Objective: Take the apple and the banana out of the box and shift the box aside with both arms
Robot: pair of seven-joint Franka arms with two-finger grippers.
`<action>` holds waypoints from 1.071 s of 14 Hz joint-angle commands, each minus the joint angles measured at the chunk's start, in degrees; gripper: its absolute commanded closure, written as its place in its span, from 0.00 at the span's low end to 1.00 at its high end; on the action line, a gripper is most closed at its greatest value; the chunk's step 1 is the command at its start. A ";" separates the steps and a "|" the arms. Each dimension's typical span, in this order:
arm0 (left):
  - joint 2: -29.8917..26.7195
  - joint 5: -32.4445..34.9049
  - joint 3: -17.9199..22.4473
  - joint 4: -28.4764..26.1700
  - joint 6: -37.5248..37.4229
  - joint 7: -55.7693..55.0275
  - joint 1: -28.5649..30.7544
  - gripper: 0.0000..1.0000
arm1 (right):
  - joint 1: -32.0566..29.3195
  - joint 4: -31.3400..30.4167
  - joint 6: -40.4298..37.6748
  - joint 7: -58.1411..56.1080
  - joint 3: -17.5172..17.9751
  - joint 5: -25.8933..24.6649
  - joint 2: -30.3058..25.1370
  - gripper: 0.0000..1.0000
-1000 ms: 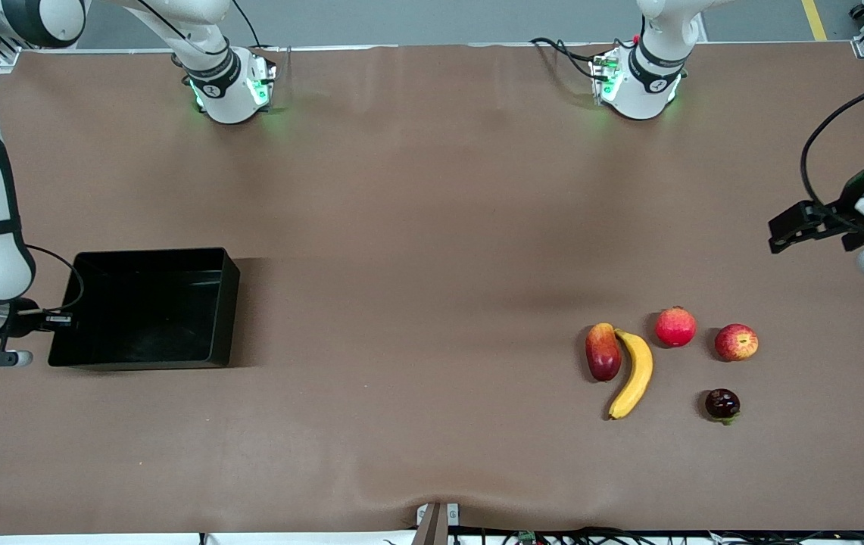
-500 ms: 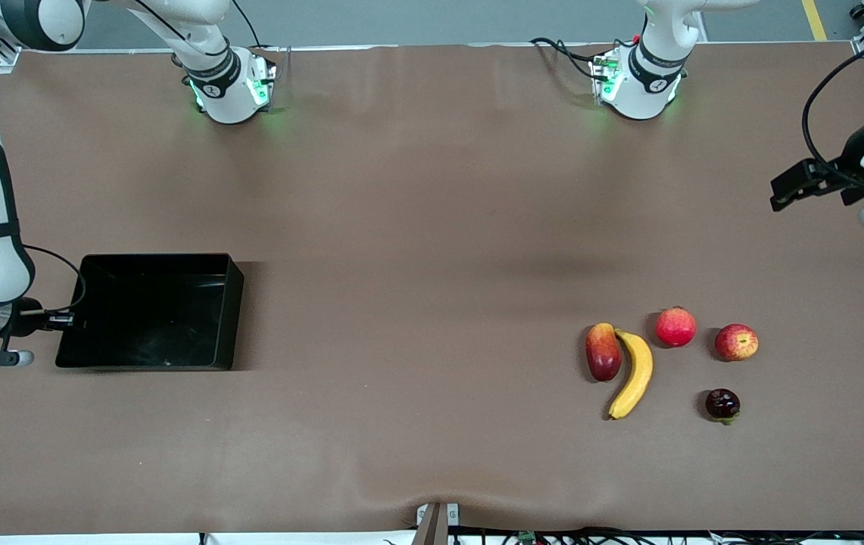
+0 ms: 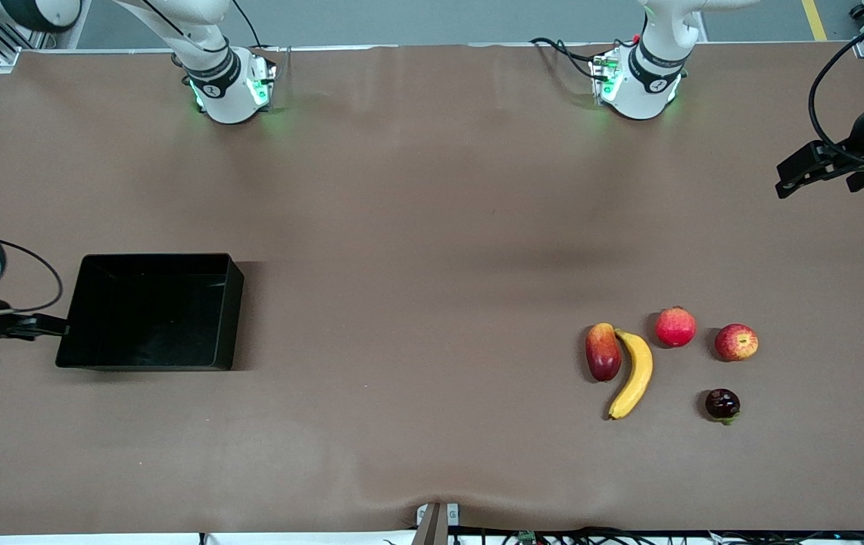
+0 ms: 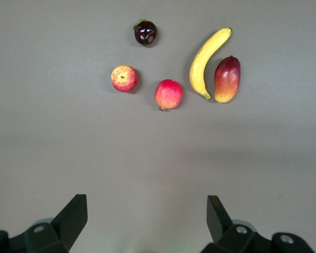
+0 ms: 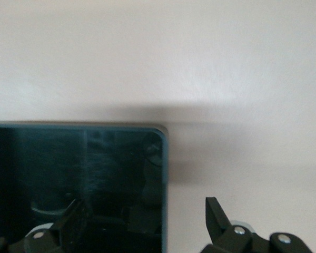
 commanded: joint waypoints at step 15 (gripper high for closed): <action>-0.21 -1.30 0.84 1.11 -0.44 0.40 2.15 0.00 | 17.44 -1.99 -32.00 26.90 2.12 -10.67 -32.01 0.00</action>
